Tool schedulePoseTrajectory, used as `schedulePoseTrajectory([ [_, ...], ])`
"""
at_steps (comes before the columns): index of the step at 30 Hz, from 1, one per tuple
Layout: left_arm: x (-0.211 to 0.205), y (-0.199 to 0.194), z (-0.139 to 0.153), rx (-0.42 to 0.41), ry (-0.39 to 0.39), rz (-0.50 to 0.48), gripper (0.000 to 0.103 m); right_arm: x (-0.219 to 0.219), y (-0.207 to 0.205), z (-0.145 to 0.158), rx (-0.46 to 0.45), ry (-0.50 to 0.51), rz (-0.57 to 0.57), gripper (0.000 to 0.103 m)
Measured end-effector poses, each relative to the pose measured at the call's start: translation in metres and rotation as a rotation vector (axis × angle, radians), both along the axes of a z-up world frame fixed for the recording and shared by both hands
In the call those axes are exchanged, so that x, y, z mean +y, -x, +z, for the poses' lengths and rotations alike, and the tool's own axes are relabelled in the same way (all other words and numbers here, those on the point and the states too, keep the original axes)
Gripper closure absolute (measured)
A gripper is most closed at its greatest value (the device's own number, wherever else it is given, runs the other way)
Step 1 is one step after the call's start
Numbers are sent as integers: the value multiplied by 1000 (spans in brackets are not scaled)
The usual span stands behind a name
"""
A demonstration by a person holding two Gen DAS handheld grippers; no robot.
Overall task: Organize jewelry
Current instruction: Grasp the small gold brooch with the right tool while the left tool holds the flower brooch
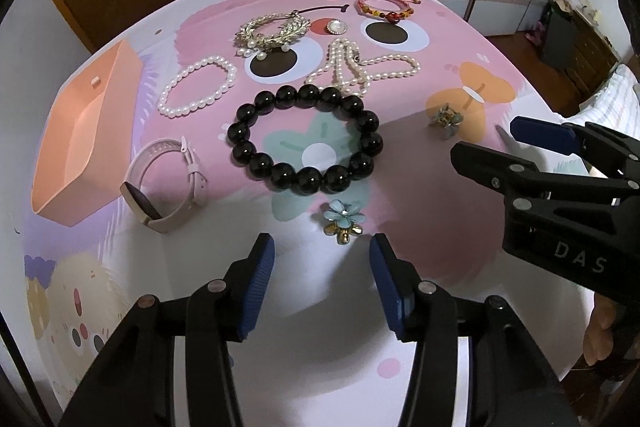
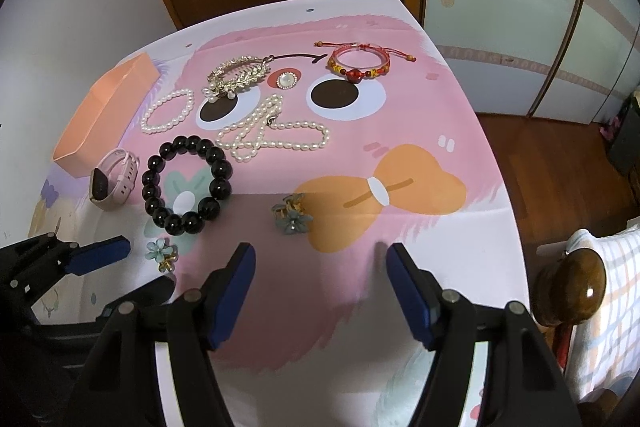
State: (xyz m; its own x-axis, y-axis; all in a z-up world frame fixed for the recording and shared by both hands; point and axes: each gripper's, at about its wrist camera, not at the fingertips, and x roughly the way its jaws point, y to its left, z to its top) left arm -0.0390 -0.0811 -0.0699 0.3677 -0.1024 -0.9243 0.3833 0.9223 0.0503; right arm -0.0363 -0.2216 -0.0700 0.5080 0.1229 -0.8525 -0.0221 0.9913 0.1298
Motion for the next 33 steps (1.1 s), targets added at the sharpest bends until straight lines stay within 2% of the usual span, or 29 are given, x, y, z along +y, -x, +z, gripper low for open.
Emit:
schedulePoseTrajectory([
  [12, -14, 1, 2, -35, -8, -55, 55, -3, 4, 6, -14, 10, 4, 35],
  [14, -15, 0, 2, -37, -8, -57, 59, -3, 4, 6, -13, 12, 4, 35],
  [16, -15, -1, 1, -35, -6, -60, 67, -4, 4, 5, -11, 11, 2, 35],
  [20, -19, -5, 0, -41, -3, -63, 72, -5, 4, 4, -8, 9, 0, 35],
  [24, -21, -5, -1, -41, 5, -73, 85, -5, 4, 4, -8, 9, 0, 35],
  [33, -16, -5, 0, -50, 1, -53, 85, -5, 3, 3, -7, 7, 1, 35],
])
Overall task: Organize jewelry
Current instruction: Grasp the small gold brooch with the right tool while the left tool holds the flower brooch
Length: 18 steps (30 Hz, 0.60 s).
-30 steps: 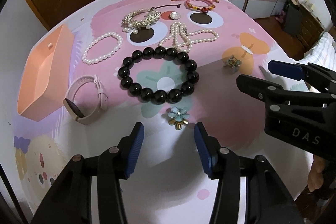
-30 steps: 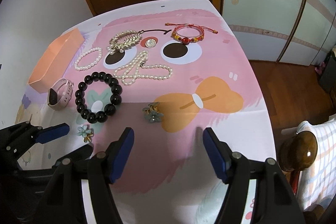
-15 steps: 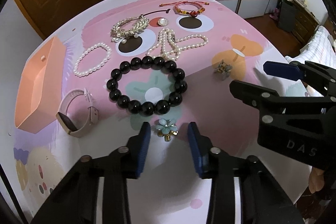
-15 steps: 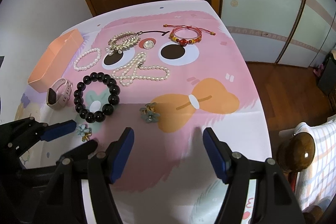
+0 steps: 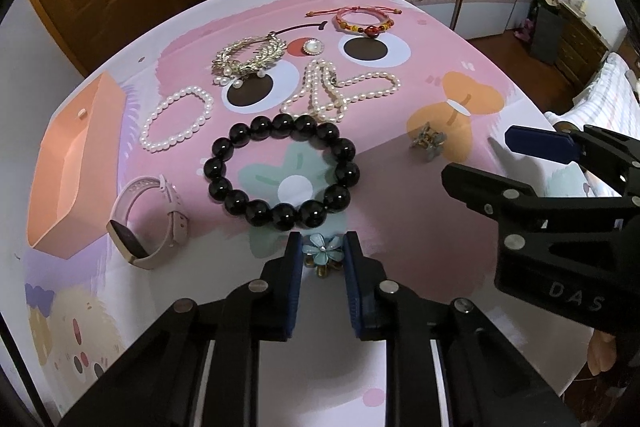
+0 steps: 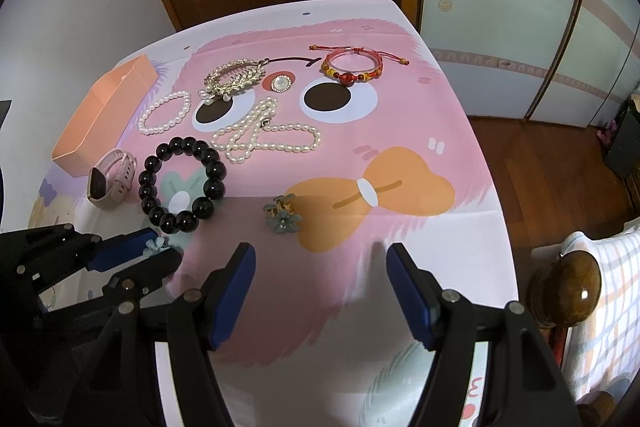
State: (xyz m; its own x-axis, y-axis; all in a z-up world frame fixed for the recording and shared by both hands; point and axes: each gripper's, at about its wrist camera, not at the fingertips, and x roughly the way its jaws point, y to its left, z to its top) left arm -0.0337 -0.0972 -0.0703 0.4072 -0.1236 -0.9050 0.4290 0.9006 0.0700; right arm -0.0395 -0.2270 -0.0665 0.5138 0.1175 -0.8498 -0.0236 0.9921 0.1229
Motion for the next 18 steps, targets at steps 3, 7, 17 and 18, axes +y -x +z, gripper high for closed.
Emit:
schedulePoseTrajectory([
  [3, 7, 1, 2, 2, -5, 10, 85, 0, 0, 0, -2, 2, 1, 35],
  [7, 24, -1, 5, 2, -3, 45, 85, 1, -1, 0, -7, 4, 6, 35],
  [17, 54, -9, 9, 17, 34, 129, 85, 11, -13, -3, 2, 11, 35, 45],
  [18, 54, -10, 9, 17, 34, 130, 85, 12, -14, -4, 4, 11, 39, 47],
])
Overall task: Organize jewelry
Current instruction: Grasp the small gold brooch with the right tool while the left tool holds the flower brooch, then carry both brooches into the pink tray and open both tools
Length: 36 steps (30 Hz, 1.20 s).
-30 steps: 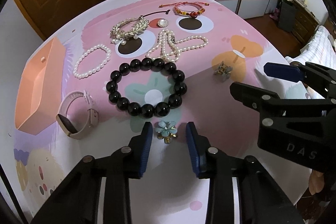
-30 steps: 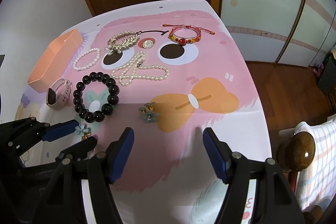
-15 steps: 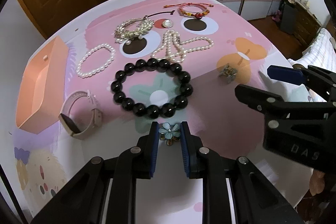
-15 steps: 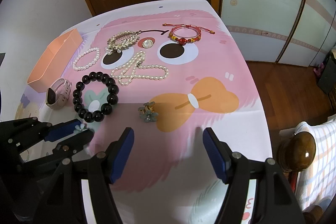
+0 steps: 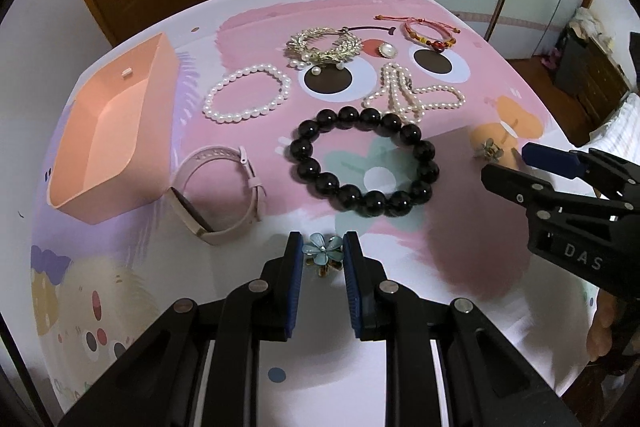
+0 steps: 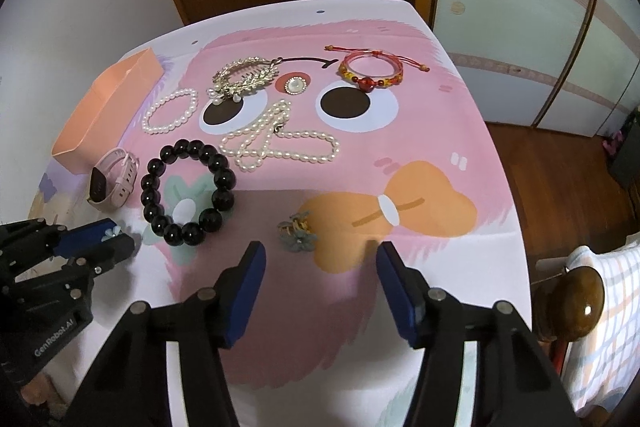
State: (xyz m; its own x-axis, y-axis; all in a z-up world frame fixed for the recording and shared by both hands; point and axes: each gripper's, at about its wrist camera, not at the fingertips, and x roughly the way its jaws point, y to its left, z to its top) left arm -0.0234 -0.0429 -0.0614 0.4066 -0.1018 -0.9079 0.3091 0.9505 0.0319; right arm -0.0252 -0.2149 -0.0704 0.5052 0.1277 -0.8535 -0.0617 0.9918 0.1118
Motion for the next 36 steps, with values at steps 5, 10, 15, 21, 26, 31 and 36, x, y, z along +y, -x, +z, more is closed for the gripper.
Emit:
schedulePoseTrajectory([
  [5, 2, -2, -2, 6, 4, 5, 85, 3, -4, -1, -3, 8, 13, 58],
  [10, 5, -3, 0, 6, 13, 17, 85, 13, -7, -1, -13, 37, 47, 73],
  [15, 9, -4, 1, 3, 22, 29, 85, 18, -7, -1, -17, 52, 67, 82],
  [21, 16, -6, 9, -6, 44, 43, 85, 19, -5, 4, -16, 44, 68, 82],
  [26, 28, -5, 26, -39, 61, 59, 85, 26, 3, 28, -48, 34, 81, 82],
  [31, 47, -4, 51, -81, 75, 88, 85, 43, 11, 64, -100, 17, 111, 82],
  [36, 74, -6, 83, -144, 86, 133, 85, 65, 15, 102, -151, 2, 146, 82],
])
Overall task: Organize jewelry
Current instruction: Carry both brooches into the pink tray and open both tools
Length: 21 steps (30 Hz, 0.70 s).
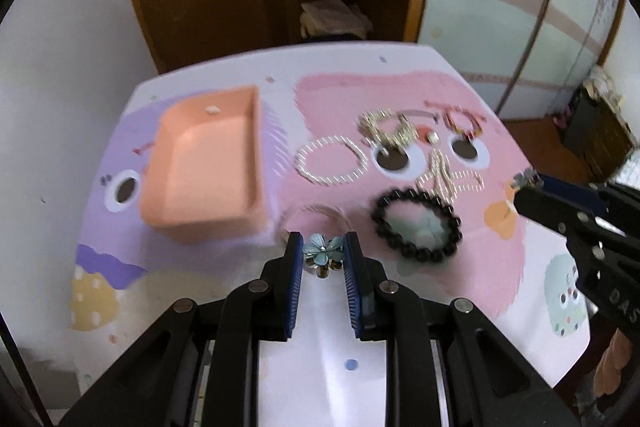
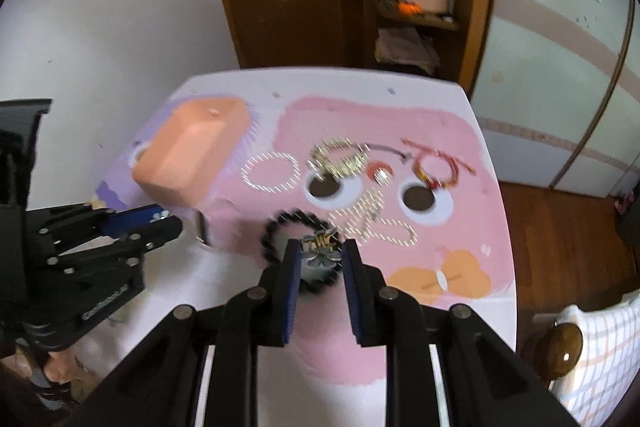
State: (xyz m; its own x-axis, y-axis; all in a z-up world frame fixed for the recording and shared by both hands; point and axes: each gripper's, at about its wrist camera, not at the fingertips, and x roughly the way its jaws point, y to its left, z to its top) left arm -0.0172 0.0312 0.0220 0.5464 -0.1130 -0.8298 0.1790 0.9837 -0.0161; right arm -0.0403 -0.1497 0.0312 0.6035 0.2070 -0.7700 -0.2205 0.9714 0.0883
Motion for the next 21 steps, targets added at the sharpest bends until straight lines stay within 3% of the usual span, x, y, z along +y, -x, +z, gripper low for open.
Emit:
schedulePoseTrajectory([
  [6, 49, -17, 34, -46, 37, 75, 85, 40, -13, 34, -11, -17, 58, 82],
  [11, 85, -41, 45, -58, 12, 130, 85, 76, -31, 51, -18, -61, 106, 82],
  [16, 110, -67, 45, -63, 10, 157, 85, 112, -65, 53, 20, -108, 138, 82],
  [21, 120, -99, 23, 2, 34, 128, 85, 139, -98, 39, 74, -121, 166, 82],
])
